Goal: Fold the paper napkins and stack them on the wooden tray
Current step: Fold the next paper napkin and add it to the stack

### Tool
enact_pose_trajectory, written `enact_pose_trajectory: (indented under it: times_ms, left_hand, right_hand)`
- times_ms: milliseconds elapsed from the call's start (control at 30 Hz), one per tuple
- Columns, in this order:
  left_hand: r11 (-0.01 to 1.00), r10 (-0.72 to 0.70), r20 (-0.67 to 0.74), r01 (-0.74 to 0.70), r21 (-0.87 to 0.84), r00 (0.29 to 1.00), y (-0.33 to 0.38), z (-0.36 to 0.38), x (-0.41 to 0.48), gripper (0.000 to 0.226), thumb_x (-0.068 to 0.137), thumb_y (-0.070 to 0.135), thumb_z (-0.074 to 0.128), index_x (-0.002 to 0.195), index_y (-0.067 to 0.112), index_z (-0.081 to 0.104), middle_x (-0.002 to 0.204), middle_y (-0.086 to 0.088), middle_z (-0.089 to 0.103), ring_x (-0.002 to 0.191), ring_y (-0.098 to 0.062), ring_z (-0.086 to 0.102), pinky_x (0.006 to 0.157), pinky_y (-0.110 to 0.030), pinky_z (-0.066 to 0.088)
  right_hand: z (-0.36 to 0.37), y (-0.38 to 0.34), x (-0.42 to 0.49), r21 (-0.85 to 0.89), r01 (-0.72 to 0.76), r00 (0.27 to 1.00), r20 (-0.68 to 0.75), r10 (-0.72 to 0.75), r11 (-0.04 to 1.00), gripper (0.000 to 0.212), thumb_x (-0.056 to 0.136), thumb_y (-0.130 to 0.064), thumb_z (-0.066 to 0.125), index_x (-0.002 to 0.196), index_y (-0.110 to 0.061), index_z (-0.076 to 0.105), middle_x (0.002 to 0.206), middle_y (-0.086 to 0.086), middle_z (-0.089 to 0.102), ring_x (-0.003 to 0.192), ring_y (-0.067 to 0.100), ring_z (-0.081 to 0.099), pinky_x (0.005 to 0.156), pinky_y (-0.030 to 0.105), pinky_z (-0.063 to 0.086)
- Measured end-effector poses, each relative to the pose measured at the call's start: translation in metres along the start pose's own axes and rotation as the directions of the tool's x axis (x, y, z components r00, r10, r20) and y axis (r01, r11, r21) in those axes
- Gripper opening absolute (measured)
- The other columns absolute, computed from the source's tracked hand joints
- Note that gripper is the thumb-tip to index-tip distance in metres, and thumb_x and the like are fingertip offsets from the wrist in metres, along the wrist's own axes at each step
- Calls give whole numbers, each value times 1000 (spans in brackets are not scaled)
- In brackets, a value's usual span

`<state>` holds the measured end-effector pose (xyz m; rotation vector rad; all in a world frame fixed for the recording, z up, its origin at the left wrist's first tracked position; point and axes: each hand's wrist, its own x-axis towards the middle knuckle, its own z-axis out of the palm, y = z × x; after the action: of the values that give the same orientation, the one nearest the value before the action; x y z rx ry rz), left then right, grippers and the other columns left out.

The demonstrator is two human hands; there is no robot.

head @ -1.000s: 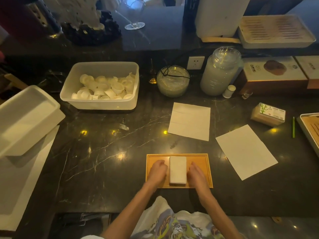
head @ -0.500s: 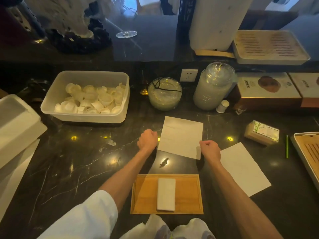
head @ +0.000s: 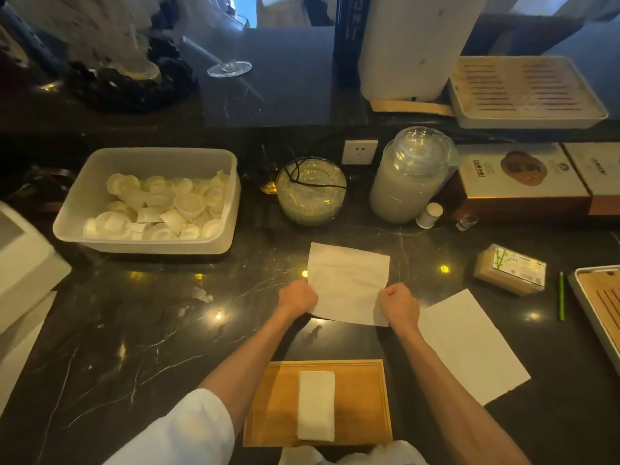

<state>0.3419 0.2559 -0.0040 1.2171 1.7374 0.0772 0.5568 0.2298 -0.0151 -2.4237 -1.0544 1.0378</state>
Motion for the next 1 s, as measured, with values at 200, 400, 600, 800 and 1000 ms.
enact_pose_trajectory:
  times_ms: [200, 400, 600, 800, 1000]
  left_hand:
    - [217, 176, 258, 218, -952, 950, -14, -34, -48, 57, 99, 45, 56, 144, 14, 37, 145, -28, 51, 136, -43, 50, 118, -57, 34]
    - [305, 263, 299, 215, -928, 917, -35, -2, -101, 69, 94, 62, 46, 147, 18, 40, 148, -18, 54, 134, -38, 54, 116, -58, 38]
    - [521, 253, 232, 70, -851, 939, -30, -16, -125, 50, 103, 22, 54, 146, 4, 37, 142, -26, 49, 136, -46, 46, 115, -62, 36]
    - [758, 401, 211, -193, -623, 891, -23, -36, -152, 32, 99, 13, 58, 130, 20, 53, 130, -11, 60, 121, -29, 61, 106, -57, 49]
    - [706, 496, 270, -202, -679, 825, -19, -83, -190, 38, 91, 20, 67, 128, 25, 59, 120, -3, 71, 114, -26, 70, 85, -39, 61]
  right_hand:
    - [-28, -3, -71, 536, -89, 987, 162, 2, 839, 11, 94, -29, 68, 101, -22, 65, 103, 6, 68, 97, 23, 66, 76, 38, 58]
    - [-1, 11, -162, 491, 0, 967, 220, -124, 871, 13, 96, -29, 64, 106, -19, 63, 99, 1, 70, 87, 13, 69, 59, 19, 49]
    - [-6, 38, -204, 360, 65, 938, 297, -181, 931, 10, 95, -28, 67, 95, -20, 62, 94, -3, 69, 83, 9, 69, 58, 15, 51]
    - [-34, 59, -212, 201, 200, 962, 147, -232, 959, 29, 97, -47, 56, 82, -25, 66, 76, -6, 71, 73, 9, 68, 79, 39, 62]
    - [-53, 27, -199, 473, 130, 872, 364, -327, 871, 52, 92, -60, 56, 136, -36, 50, 133, -22, 52, 117, 1, 54, 92, 29, 54]
